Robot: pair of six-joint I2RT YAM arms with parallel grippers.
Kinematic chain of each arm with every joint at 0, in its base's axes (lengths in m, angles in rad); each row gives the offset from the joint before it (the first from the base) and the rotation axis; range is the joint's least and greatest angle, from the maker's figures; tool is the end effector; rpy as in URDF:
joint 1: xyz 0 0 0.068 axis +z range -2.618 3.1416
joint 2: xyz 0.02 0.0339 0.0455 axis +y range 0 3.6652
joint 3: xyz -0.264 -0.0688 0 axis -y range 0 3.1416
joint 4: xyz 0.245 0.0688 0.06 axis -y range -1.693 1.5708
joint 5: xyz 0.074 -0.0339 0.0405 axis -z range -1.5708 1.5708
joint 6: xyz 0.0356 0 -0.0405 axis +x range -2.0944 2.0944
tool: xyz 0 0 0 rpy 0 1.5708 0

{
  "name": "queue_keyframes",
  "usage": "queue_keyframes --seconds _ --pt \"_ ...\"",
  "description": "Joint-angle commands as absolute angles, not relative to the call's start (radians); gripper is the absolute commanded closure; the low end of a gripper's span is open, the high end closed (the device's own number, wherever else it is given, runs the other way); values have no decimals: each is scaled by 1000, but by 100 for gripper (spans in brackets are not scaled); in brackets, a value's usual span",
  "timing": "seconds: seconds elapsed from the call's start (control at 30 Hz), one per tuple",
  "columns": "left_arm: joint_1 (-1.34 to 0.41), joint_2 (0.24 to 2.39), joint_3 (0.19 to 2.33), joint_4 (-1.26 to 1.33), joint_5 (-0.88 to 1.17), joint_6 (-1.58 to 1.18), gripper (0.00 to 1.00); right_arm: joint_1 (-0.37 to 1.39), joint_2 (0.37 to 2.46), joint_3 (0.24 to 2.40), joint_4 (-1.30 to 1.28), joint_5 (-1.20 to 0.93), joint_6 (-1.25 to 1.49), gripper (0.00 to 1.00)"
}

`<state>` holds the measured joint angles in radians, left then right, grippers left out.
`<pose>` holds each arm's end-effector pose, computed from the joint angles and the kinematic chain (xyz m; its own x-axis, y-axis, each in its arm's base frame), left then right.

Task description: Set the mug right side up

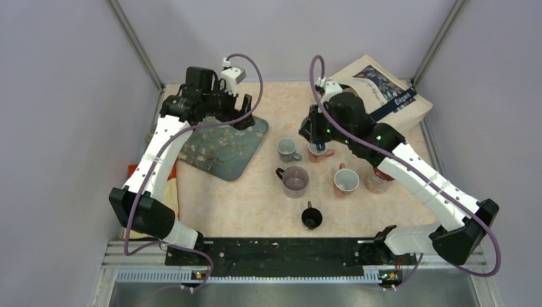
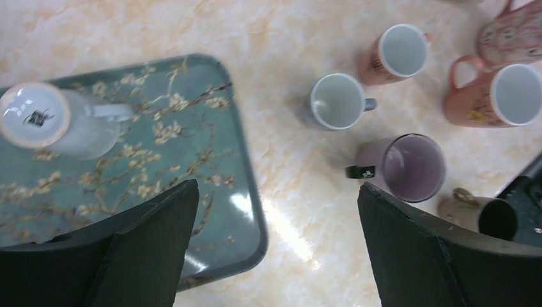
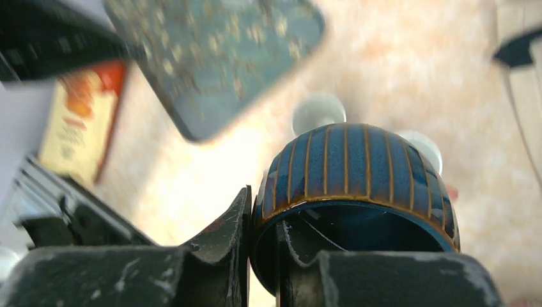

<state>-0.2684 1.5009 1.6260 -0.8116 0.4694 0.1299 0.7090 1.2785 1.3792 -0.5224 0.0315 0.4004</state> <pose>0.3033 -0.1001 0.3999 -0.5317 0.2660 -0.8041 0.6482 0.7389 -0.1841 0.2145 0.1825 0.4058 -0.5313 0.0576 -0.8453 -0.4581 0.8197 0.3438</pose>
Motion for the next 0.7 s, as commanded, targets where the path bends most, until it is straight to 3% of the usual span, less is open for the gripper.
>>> queue_keyframes --seconds 0.0,0.67 --pt "-264 1477 1591 -799 302 182 1 759 1292 1422 -917 110 365 100" --pt "-187 1497 1520 -767 201 222 1 684 1489 1197 -754 -80 438 100"
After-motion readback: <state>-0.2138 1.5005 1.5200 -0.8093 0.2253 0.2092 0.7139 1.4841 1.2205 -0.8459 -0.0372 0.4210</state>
